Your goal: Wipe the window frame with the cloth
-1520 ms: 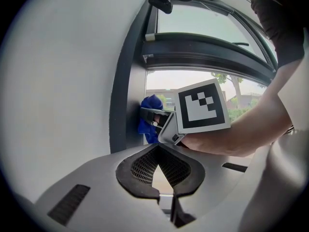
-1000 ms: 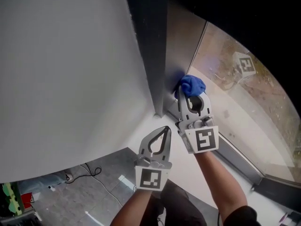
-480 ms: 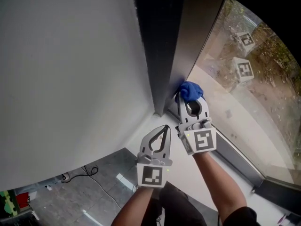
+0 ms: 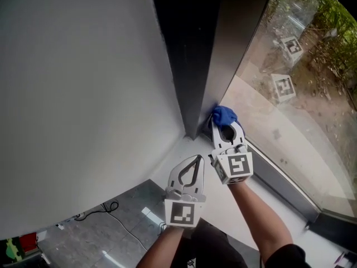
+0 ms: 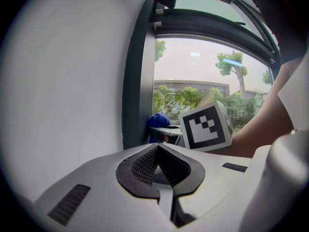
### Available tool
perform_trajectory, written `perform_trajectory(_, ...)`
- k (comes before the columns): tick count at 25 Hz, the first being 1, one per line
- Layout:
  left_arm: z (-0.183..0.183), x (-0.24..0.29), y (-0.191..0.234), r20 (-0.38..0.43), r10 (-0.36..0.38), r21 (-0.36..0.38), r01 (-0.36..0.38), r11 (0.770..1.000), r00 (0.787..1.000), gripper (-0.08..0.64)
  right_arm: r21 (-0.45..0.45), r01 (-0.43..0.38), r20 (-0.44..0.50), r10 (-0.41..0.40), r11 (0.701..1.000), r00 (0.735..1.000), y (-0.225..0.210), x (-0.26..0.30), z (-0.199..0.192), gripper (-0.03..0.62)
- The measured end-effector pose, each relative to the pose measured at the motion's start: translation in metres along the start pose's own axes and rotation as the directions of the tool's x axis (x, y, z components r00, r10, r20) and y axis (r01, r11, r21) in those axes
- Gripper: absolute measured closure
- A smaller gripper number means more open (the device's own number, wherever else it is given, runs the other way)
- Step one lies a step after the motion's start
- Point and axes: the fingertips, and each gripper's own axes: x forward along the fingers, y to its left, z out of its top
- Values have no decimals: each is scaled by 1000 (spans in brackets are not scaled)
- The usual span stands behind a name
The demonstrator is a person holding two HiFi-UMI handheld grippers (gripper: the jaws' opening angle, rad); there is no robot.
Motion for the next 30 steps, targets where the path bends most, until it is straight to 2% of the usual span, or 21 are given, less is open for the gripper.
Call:
perform_trajectory(6,-8,-3,-1,-26,-11,3,11,1000,1000,555,7,14,-134,-12,1000,991,-3,5,-45,558)
perform_trajectory(10,-9,-3,0,-36,-5,-12,4,1000,999,555,0,7,-231,-7,1000,973,-3,7,-71,558)
perform_trajectory(12,-8,-3,-1,-46,-6,-21,5,1000,999,555,6,10,-317,-8,1000,948,-5,8,-91,558)
perform_trajectory(16,-12,-5,-3,-89,-18,-34,15,999,996,555,32,14,-481,3,999,877,-4,10,-126,558)
perform_trajectory(23,-28,-18,-7,-154,-15,-60,6,998,988,555,-5,23,-560,-22,1000,828,-3,13,-139,558)
perform_trajectory(27,-41,-16,-15,-183,-4,-102,-15,995,983,555,-23,2,-588,-15,1000,809,-5,2,-145,558)
perform_trajectory(30,-47,-18,-22,-209,-5,-102,-17,995,978,555,-37,-17,-614,-9,999,790,-6,-5,-146,558)
